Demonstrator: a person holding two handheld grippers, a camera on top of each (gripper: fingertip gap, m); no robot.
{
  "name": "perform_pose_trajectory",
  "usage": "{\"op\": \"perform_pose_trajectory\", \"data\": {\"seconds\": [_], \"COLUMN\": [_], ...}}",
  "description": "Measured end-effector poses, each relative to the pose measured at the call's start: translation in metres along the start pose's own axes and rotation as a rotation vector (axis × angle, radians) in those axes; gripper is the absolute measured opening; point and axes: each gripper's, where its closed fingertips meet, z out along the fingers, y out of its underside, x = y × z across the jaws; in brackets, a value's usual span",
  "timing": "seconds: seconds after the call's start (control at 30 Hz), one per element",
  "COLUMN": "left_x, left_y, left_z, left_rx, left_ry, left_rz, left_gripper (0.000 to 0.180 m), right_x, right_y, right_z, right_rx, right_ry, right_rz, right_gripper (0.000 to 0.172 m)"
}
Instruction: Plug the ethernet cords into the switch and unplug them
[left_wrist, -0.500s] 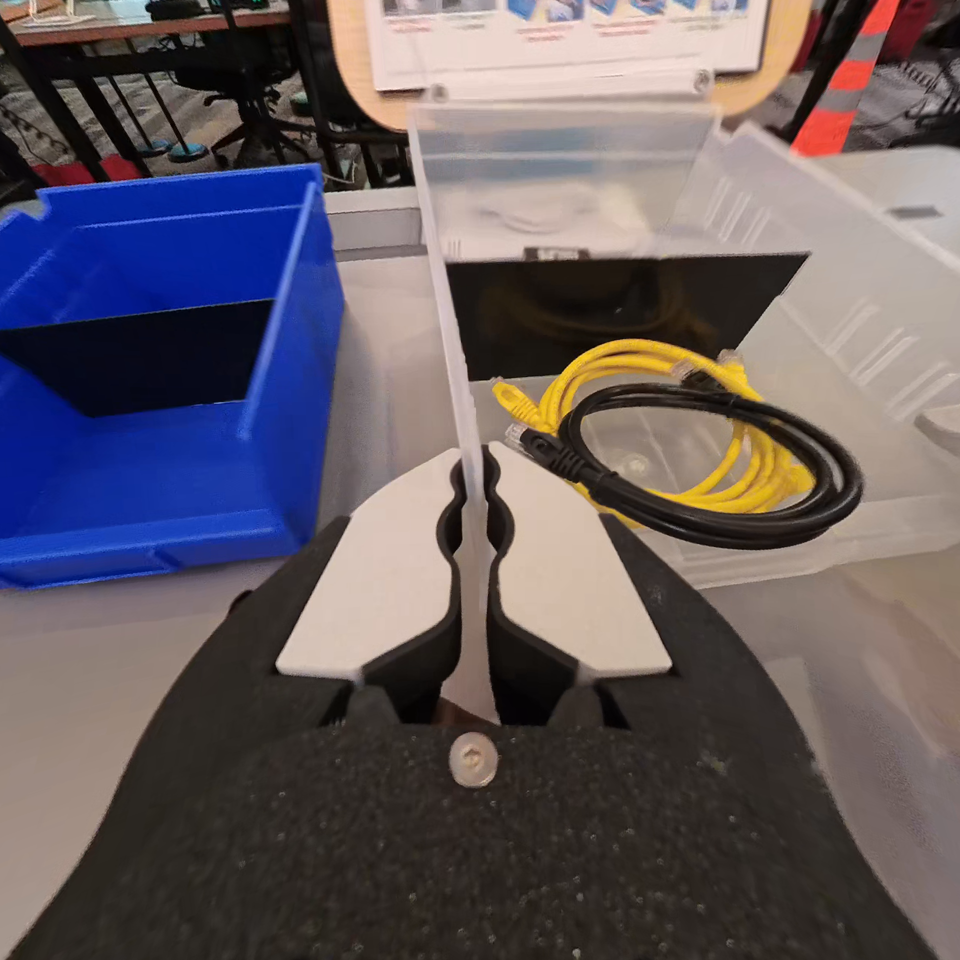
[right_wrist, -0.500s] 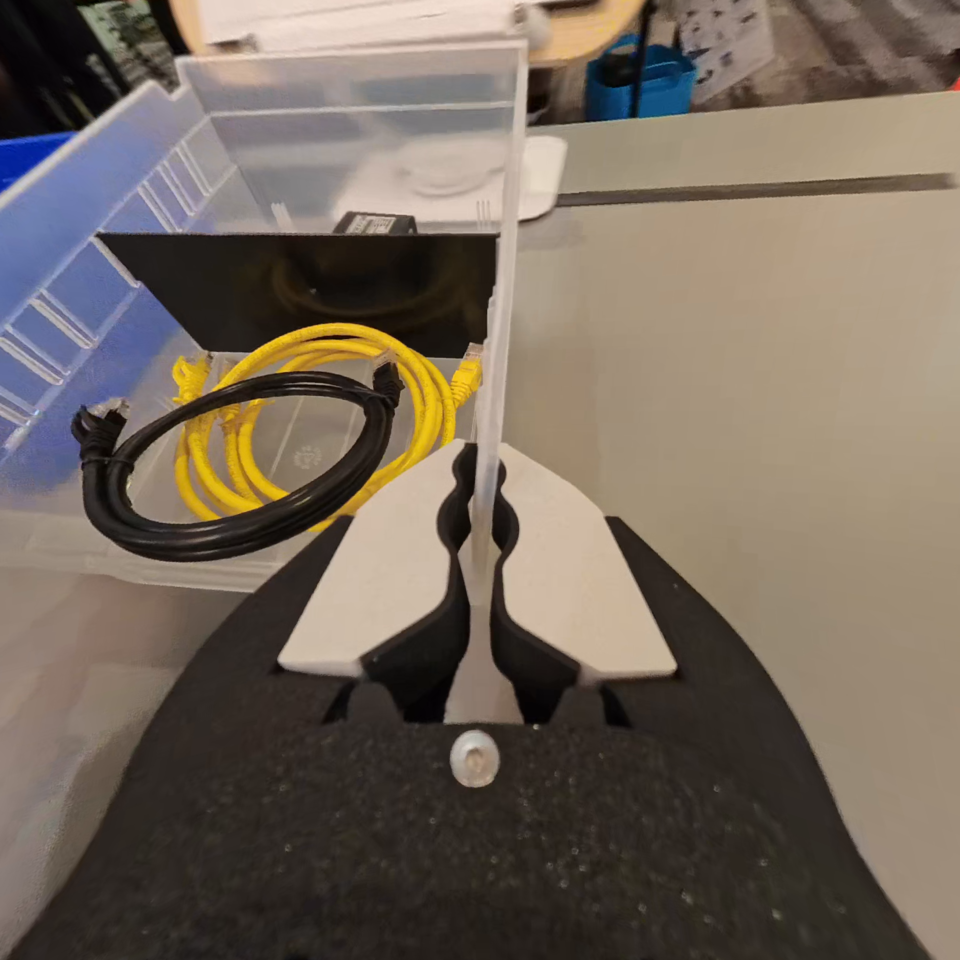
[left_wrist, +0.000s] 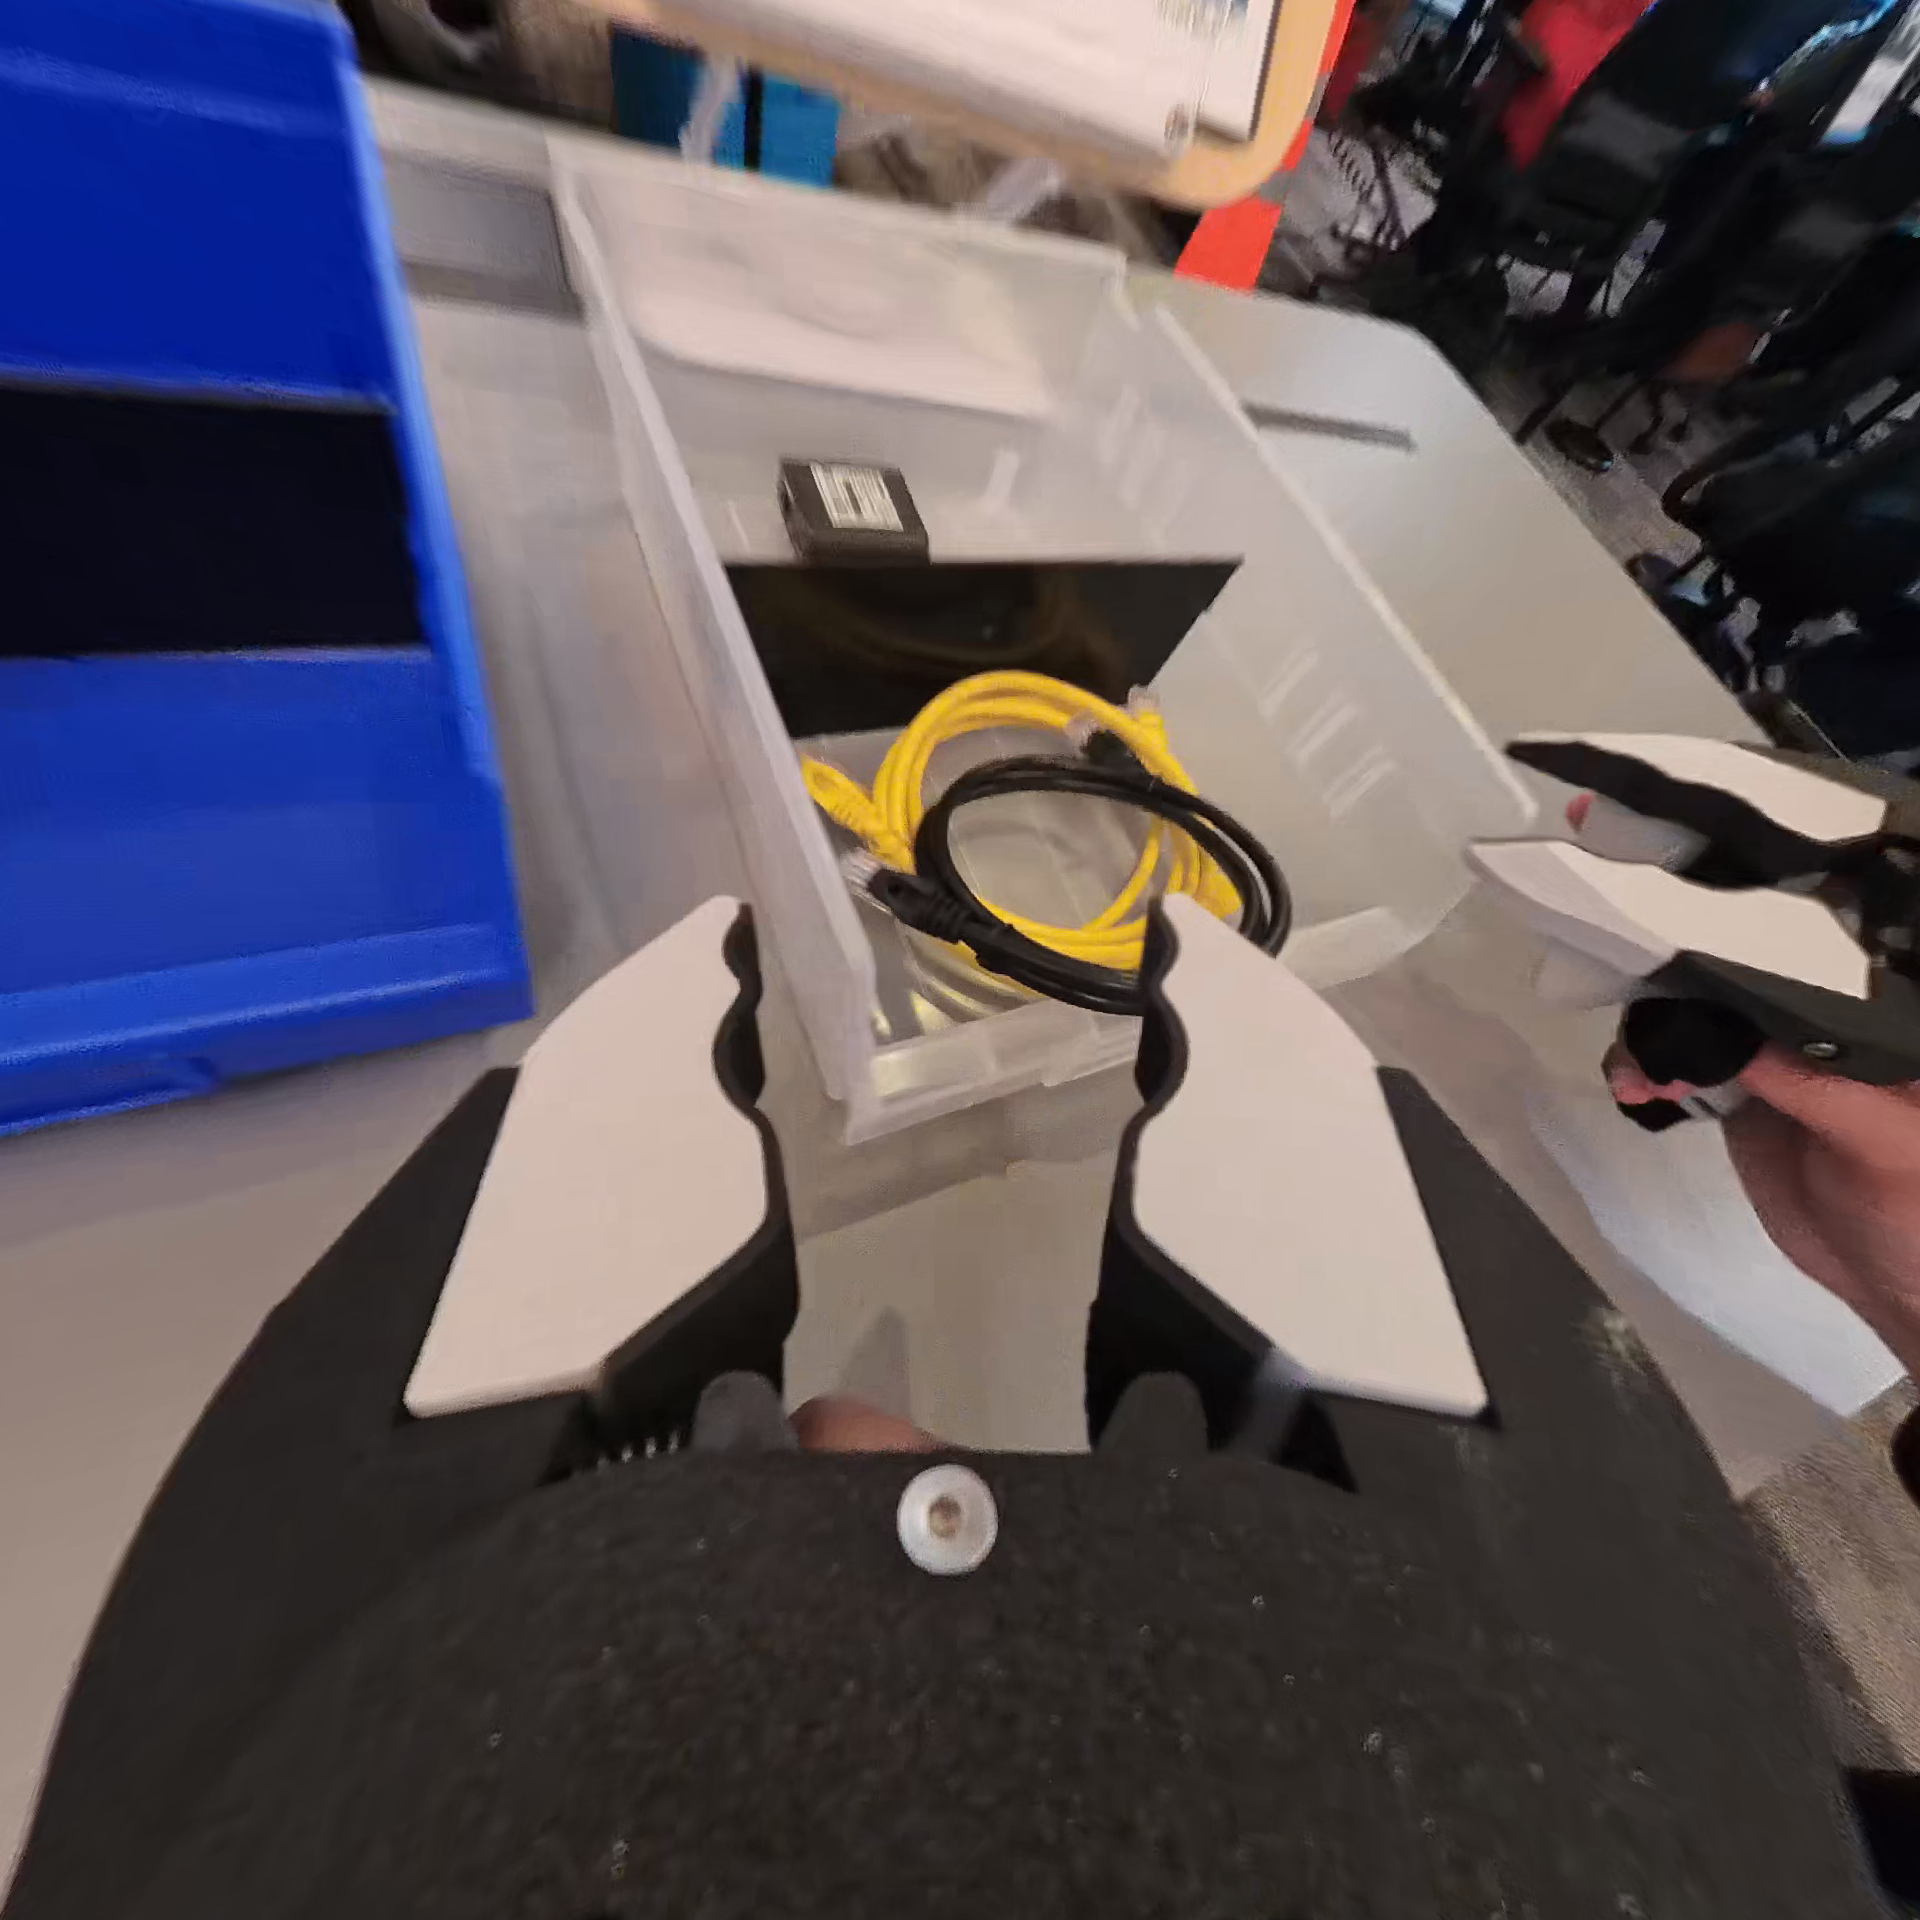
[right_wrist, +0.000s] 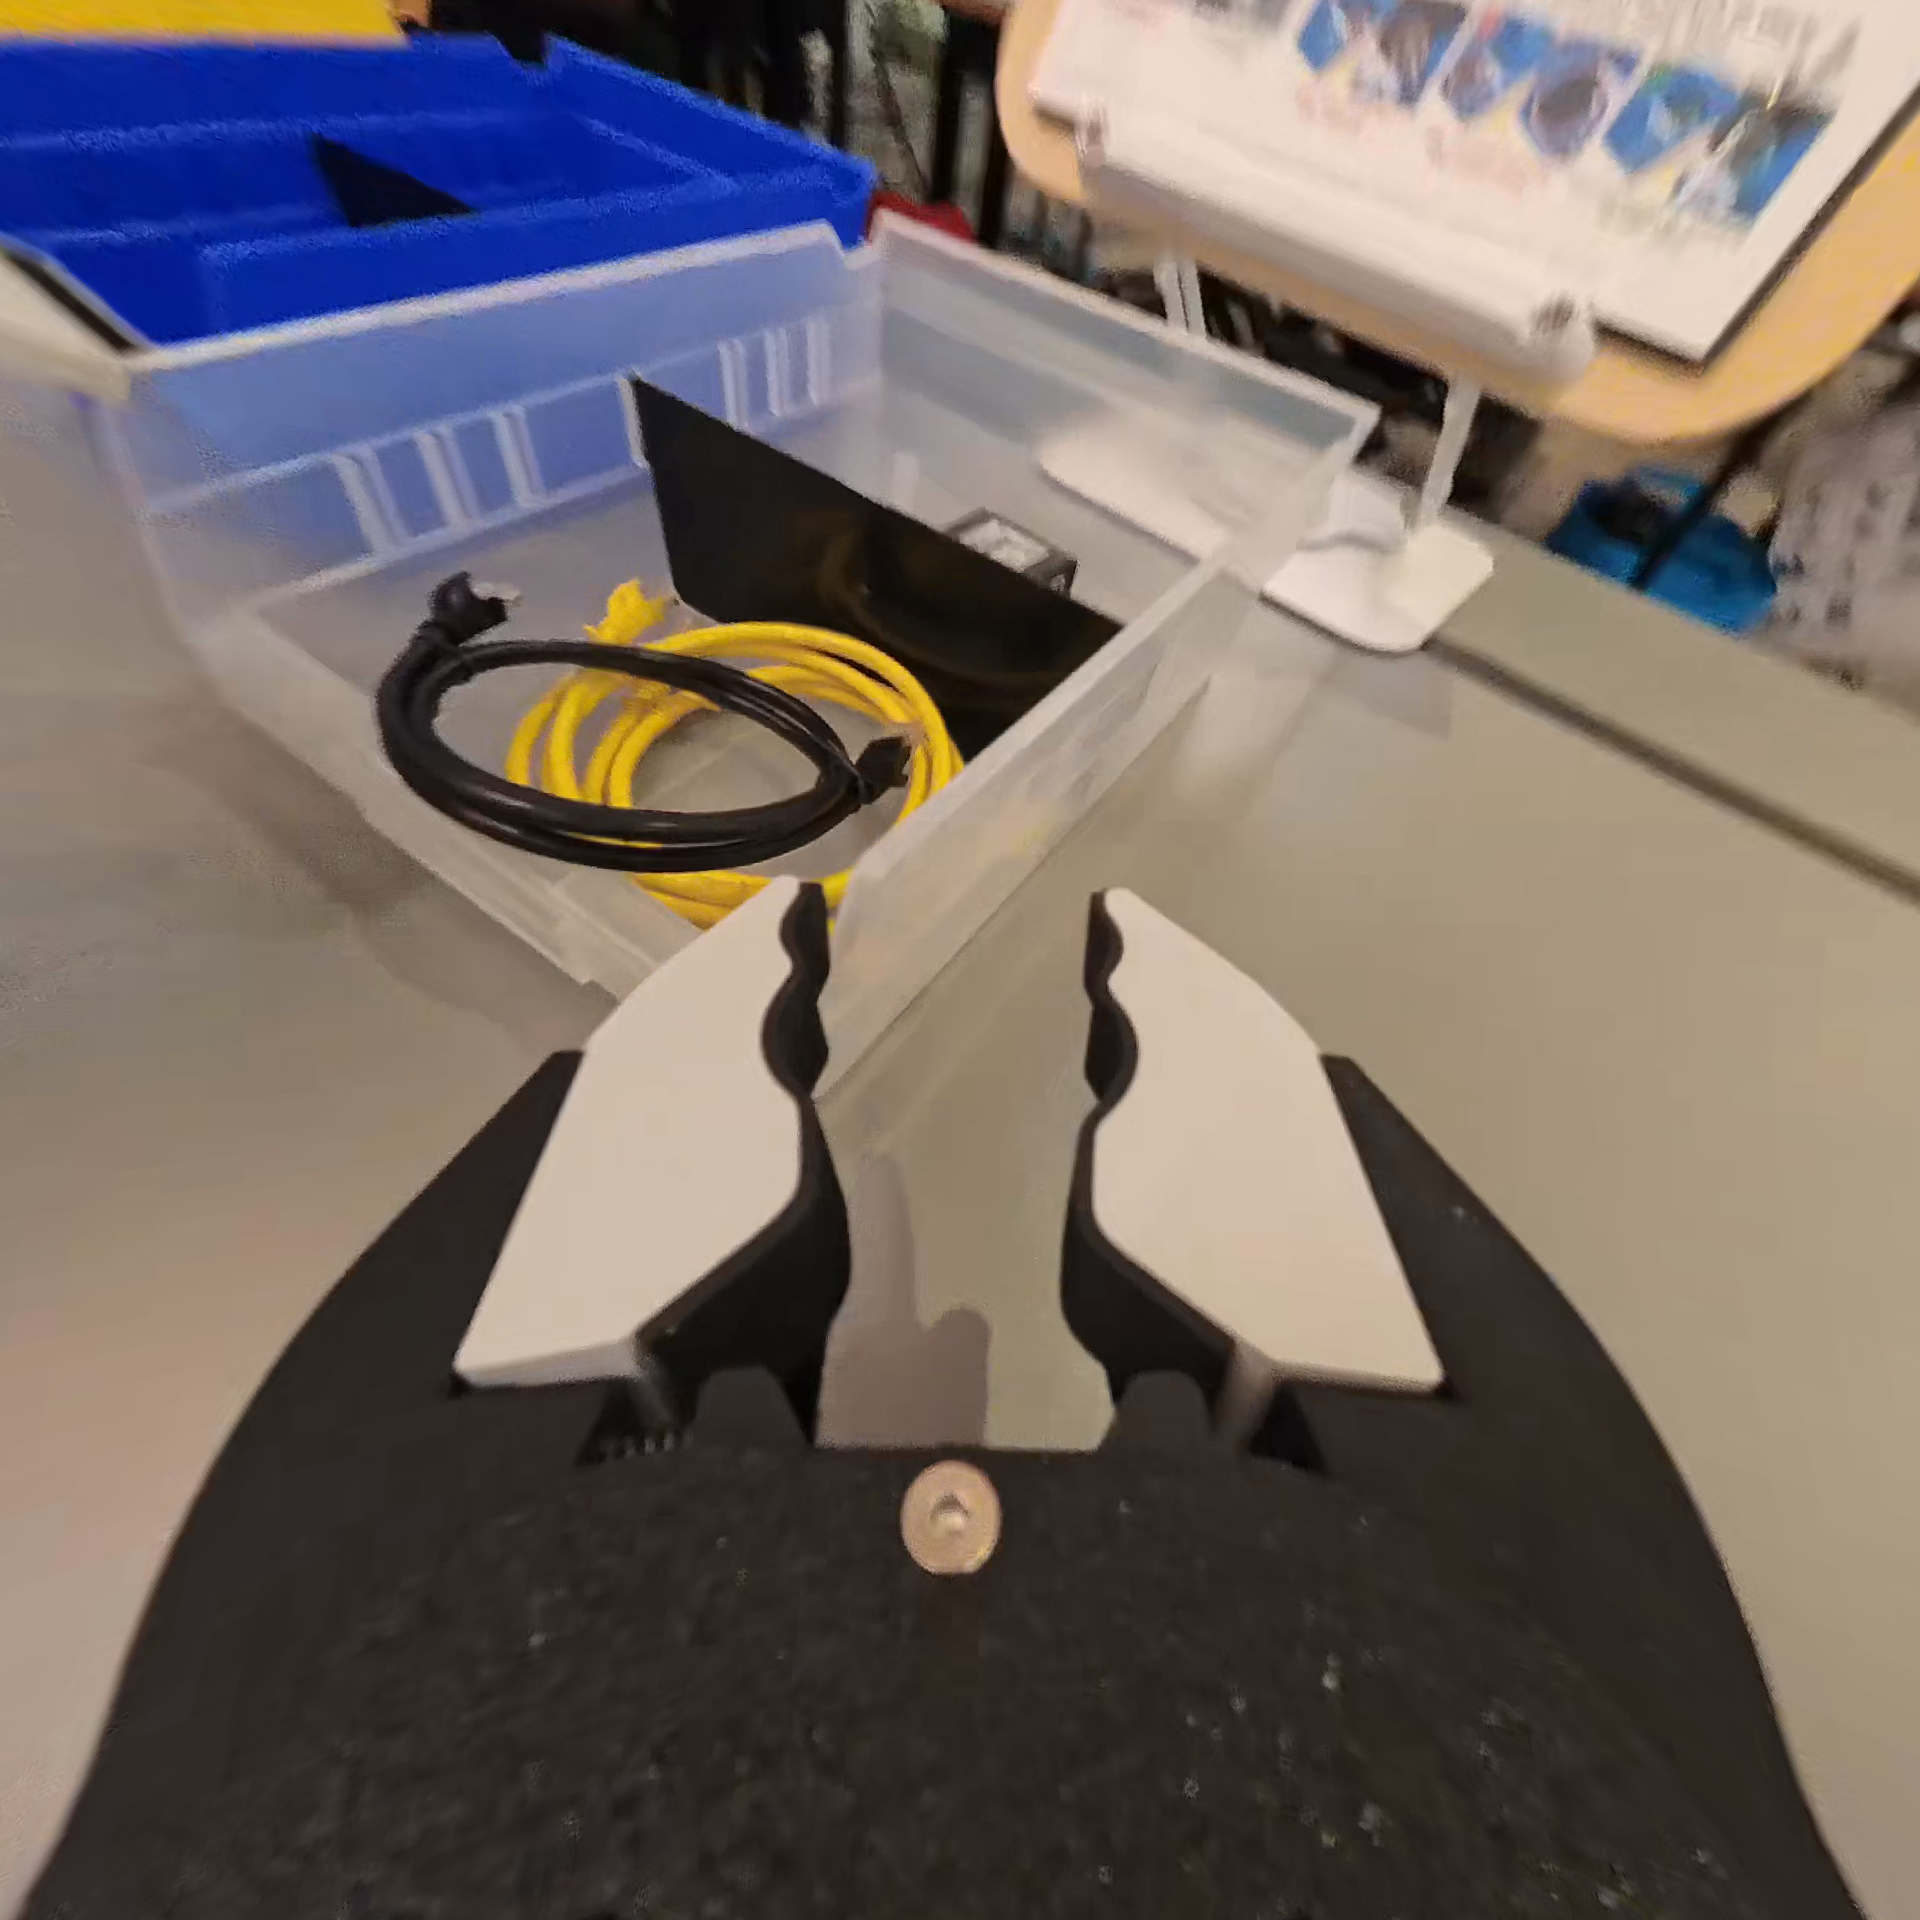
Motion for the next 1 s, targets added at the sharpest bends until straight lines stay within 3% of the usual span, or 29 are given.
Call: {"op": "perform_pose_trajectory", "data": {"seconds": [0.13, 0.3, 0.37, 0.47, 0.63, 0.67, 0.7, 0.73, 0.87, 1.0], "left_x": [-0.038, -0.138, -0.192, -0.241, -0.280, -0.284, -0.283, -0.284, -0.275, -0.251], "left_y": [-0.024, -0.006, 0.005, 0.013, -0.010, -0.012, -0.013, -0.015, -0.007, 0.018], "left_z": [-0.055, -0.100, -0.104, -0.092, -0.057, -0.049, -0.043, -0.041, -0.049, -0.081], "left_rx": [0.078, 0.037, -0.016, -0.065, -0.046, -0.053, -0.048, -0.027, -0.002, -0.003], "left_ry": [-0.122, -0.334, -0.441, -0.441, -0.454, -0.447, -0.419, -0.418, -0.432, -0.461], "left_rz": [0.086, 0.104, 0.083, -0.029, -0.026, -0.018, -0.002, 0.007, -0.003, -0.019], "left_gripper": [0.076, 0.073, 0.075, 0.076, 0.064, 0.050, 0.019, 0.003, 0.003, 0.004], "right_x": [-0.023, -0.017, -0.020, -0.031, -0.056, -0.061, -0.066, -0.073, -0.110, -0.167], "right_y": [-0.012, -0.033, -0.033, -0.027, -0.045, -0.043, -0.040, -0.037, -0.022, -0.014], "right_z": [-0.049, -0.080, -0.081, -0.071, -0.080, -0.078, -0.077, -0.075, -0.064, -0.049], "right_rx": [0.207, 0.316, 0.335, 0.303, 0.381, 0.367, 0.349, 0.332, 0.214, 0.102], "right_ry": [-0.320, -0.354, -0.355, -0.368, -0.395, -0.402, -0.411, -0.423, -0.445, -0.474], "right_rz": [0.031, 0.168, 0.167, 0.122, 0.035, 0.026, 0.023, 0.024, -0.058, -0.109], "right_gripper": [0.053, 0.043, 0.036, 0.028, 0.022, 0.023, 0.023, 0.024, 0.029, 0.036]}}
